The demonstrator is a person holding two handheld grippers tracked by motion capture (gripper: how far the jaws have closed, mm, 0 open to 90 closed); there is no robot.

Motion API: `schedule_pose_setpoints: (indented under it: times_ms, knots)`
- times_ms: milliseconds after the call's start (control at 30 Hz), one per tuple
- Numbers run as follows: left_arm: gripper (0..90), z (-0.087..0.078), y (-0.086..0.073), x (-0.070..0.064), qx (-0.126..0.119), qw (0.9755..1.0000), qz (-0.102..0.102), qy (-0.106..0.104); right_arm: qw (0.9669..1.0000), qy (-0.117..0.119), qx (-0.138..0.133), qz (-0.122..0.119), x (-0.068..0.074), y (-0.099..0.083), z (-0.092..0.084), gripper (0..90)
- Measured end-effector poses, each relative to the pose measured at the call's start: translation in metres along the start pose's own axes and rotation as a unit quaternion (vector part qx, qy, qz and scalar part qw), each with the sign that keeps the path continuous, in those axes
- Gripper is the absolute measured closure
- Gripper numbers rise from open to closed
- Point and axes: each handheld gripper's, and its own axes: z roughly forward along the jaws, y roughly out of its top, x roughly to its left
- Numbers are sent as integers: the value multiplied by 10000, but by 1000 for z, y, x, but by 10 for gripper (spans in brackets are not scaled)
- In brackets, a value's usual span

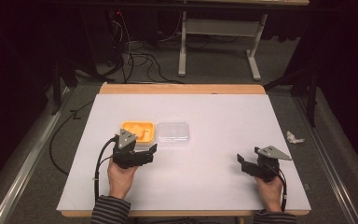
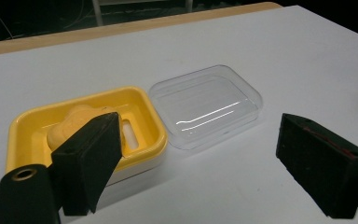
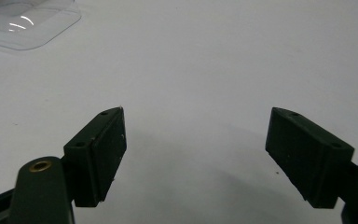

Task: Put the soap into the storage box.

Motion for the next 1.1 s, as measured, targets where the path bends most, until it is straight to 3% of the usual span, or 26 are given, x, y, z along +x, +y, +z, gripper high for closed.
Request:
schedule_pose_setpoints:
  times_ms: [233, 400, 1100]
  knots:
    - [152, -2, -6, -7, 87, 9999, 101, -51, 10000, 17, 57, -55, 1, 1, 1, 207]
    - [152, -3, -10, -15, 157, 9994, 237, -211, 9999, 25, 61, -80, 1, 1, 1, 207]
    - [159, -7, -22, -34, 189, 9984, 253, -459, 9997, 46, 164, -161, 2, 1, 3, 205]
